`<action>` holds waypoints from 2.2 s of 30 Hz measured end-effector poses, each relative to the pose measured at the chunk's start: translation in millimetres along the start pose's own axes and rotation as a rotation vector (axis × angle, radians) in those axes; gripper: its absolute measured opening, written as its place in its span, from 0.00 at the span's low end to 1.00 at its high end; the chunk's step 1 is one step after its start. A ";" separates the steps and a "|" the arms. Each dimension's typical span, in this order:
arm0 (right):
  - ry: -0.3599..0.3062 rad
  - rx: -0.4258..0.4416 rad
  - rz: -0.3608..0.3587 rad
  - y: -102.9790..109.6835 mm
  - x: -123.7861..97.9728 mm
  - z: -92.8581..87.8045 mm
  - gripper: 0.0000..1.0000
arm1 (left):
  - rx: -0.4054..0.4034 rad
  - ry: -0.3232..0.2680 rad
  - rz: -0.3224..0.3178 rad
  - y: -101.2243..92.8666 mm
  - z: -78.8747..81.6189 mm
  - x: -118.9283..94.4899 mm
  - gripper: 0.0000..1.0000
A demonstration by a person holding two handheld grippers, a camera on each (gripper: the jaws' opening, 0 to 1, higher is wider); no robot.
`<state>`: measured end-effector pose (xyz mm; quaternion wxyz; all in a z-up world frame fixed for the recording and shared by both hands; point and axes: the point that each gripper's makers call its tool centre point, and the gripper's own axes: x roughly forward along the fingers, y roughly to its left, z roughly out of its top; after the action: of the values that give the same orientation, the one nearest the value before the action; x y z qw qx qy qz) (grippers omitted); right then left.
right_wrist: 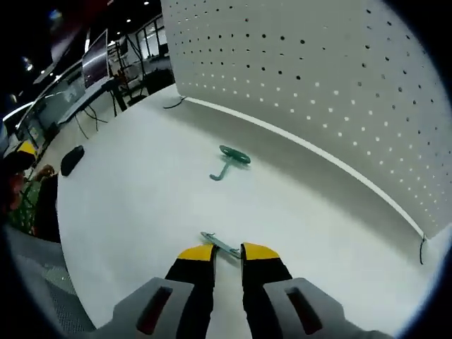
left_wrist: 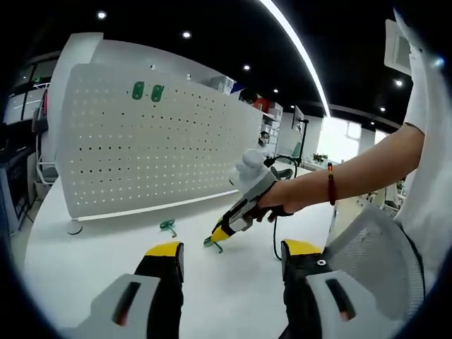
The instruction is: Insert the hook assembly into the mounting plate slot until the hook locks in place.
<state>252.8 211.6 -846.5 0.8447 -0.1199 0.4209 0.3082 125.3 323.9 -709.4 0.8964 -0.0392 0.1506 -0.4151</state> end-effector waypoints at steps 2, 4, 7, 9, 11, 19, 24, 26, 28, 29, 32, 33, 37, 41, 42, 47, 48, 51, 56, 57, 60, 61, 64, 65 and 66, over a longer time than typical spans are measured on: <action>-0.003 0.015 -0.006 -0.7 -0.3 0.1 0.11 | -0.001 0.000 0.000 -0.3 0.3 0.1 0.57; -0.003 0.025 -0.003 0.5 -0.5 -0.9 0.11 | -0.002 -0.001 -0.003 -1.4 0.6 0.7 0.57; 0.037 0.057 0.018 2.6 -2.4 -7.2 0.12 | -0.001 0.002 -0.007 -2.7 -0.2 2.0 0.57; 0.102 0.049 0.073 10.0 -4.0 -17.1 0.13 | -0.002 0.002 -0.012 -4.4 -0.2 2.8 0.56; 0.088 0.001 0.072 9.6 -4.3 -16.2 0.14 | 0.000 0.002 -0.016 -5.5 -0.4 3.5 0.56; 0.127 -0.023 0.145 17.3 -11.4 -25.0 0.15 | 0.001 0.002 -0.022 -8.1 -0.3 4.3 0.56; 0.128 -0.065 0.148 14.9 -16.5 -26.9 0.14 | -0.003 0.000 -0.024 -9.5 -0.5 4.8 0.56; 0.141 -0.095 0.151 15.7 -14.8 -30.4 0.13 | -0.002 0.001 -0.026 -10.6 -0.7 5.3 0.56; 0.140 -0.121 0.148 16.6 -13.0 -31.2 0.11 | -0.001 -0.001 -0.027 -11.4 -0.2 5.5 0.56; 0.136 -0.136 0.144 16.6 -12.1 -31.3 0.11 | -0.001 -0.001 -0.027 -11.4 -0.2 5.4 0.56; 0.149 -0.182 0.122 17.0 -8.8 -33.3 0.10 | 0.000 0.000 -0.021 -10.7 0.2 3.8 0.56; 0.139 -0.193 0.122 18.0 -8.2 -32.0 0.10 | 0.000 -0.001 -0.019 -10.2 0.4 3.2 0.56; 0.122 -0.206 0.132 23.3 -5.2 -28.4 0.10 | -0.002 0.001 -0.010 -8.5 -0.4 1.2 0.56; 0.123 -0.212 0.140 24.4 -3.4 -28.7 0.05 | -0.001 0.001 -0.005 -8.6 -0.3 0.1 0.56; 0.125 -0.204 0.143 24.8 -2.9 -28.9 0.05 | 0.000 0.002 -0.004 -8.6 -0.4 -0.1 0.56; 0.116 -0.193 0.139 26.0 -4.4 -29.5 0.02 | 0.000 0.006 -0.002 -9.8 -0.4 0.5 0.56; 0.110 -0.186 0.136 26.6 -4.9 -29.7 0.02 | 0.007 0.009 0.002 -10.8 0.3 0.5 0.56; 0.107 -0.170 0.125 27.6 -5.9 -30.7 0.02 | 0.012 0.006 0.001 -13.0 2.8 0.5 0.55; 0.041 -0.106 0.109 30.3 -10.3 -23.6 0.02 | 0.017 0.011 0.001 -16.3 5.7 -0.1 0.56; 0.034 -0.102 0.104 30.3 -11.4 -22.8 0.02 | 0.021 0.009 0.004 -16.6 7.6 -0.6 0.55; 0.006 -0.074 0.095 29.8 -15.4 -18.4 0.02 | 0.020 0.007 0.003 -17.2 11.4 -1.5 0.55; -0.009 -0.067 0.092 30.2 -18.0 -16.2 0.02 | 0.026 0.009 0.007 -17.2 12.9 -1.8 0.55; -0.051 -0.038 0.080 29.6 -25.0 -9.7 0.02 | 0.031 0.009 0.013 -18.5 17.3 -2.5 0.55; -0.064 -0.029 0.075 28.9 -26.6 -7.9 0.02 | 0.032 0.008 0.015 -19.1 18.9 -2.5 0.54; -0.081 -0.015 0.072 28.8 -29.8 -5.3 0.02 | 0.032 0.008 0.017 -19.4 19.8 -2.4 0.54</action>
<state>218.0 219.1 -824.8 0.8483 -0.0986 0.3883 0.3462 115.6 312.0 -686.2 0.8999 -0.0219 0.1476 -0.4098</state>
